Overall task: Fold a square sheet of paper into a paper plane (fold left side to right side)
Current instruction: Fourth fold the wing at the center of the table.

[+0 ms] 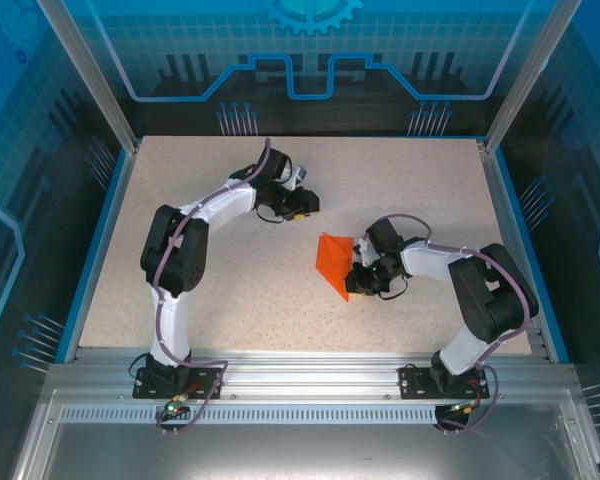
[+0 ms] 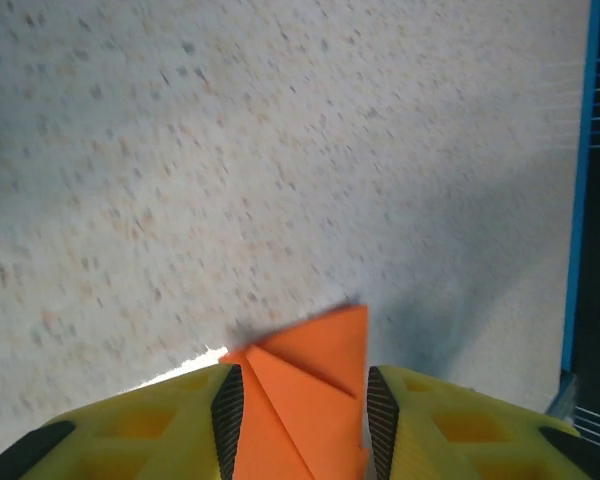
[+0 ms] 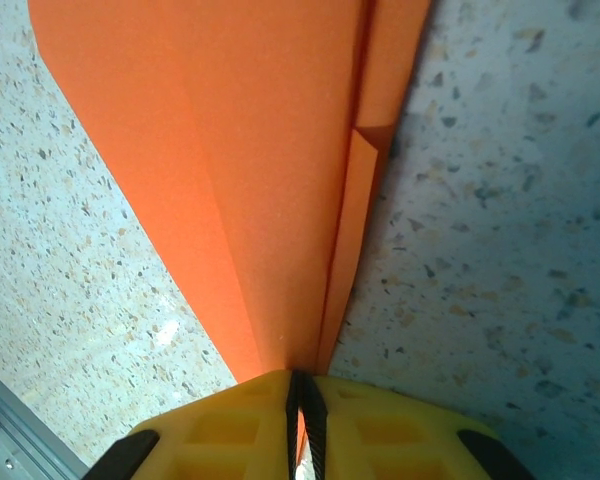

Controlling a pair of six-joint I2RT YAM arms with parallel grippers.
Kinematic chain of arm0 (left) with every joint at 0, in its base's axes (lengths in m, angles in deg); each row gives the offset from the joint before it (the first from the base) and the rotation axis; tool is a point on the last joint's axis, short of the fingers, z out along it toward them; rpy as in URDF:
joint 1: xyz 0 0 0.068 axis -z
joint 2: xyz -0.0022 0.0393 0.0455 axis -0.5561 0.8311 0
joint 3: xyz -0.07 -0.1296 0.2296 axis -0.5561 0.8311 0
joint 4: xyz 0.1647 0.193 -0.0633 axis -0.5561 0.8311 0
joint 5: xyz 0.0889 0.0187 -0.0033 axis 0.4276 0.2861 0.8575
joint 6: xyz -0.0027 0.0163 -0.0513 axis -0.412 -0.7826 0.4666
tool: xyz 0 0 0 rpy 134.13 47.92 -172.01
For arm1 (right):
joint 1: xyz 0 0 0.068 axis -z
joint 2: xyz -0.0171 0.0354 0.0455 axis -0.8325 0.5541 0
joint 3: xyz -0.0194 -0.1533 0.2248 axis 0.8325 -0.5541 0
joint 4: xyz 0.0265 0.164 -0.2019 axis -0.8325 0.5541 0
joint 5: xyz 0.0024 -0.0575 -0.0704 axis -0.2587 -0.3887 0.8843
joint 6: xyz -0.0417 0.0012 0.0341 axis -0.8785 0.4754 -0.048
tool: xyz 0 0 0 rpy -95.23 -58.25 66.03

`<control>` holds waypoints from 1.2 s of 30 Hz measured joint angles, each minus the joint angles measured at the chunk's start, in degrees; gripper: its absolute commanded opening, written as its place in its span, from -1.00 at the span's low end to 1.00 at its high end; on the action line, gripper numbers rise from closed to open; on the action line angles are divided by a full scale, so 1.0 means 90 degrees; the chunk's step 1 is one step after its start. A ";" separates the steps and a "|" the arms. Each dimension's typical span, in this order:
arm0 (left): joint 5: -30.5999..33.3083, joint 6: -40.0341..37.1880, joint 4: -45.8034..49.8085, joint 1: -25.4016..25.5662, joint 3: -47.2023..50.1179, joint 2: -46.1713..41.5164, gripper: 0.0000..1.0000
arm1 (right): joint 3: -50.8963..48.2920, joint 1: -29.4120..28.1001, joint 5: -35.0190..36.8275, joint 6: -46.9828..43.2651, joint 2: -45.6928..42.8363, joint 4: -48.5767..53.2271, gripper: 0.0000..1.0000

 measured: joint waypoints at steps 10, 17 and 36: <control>-0.0189 0.0160 -0.0522 0.1122 0.0287 0.0296 -0.17 | 0.0000 -0.0002 0.0000 -0.0027 0.0000 0.0000 -0.69; -0.0185 0.0216 -0.0576 0.1163 0.0032 0.1047 -0.19 | -0.0027 -0.0017 0.0007 -0.0121 -0.0121 -0.0015 -0.66; -0.0185 0.0474 -0.0726 0.1158 0.0032 0.1154 -0.20 | 0.0211 -0.0216 0.0051 0.0024 -0.0515 -0.0355 -0.71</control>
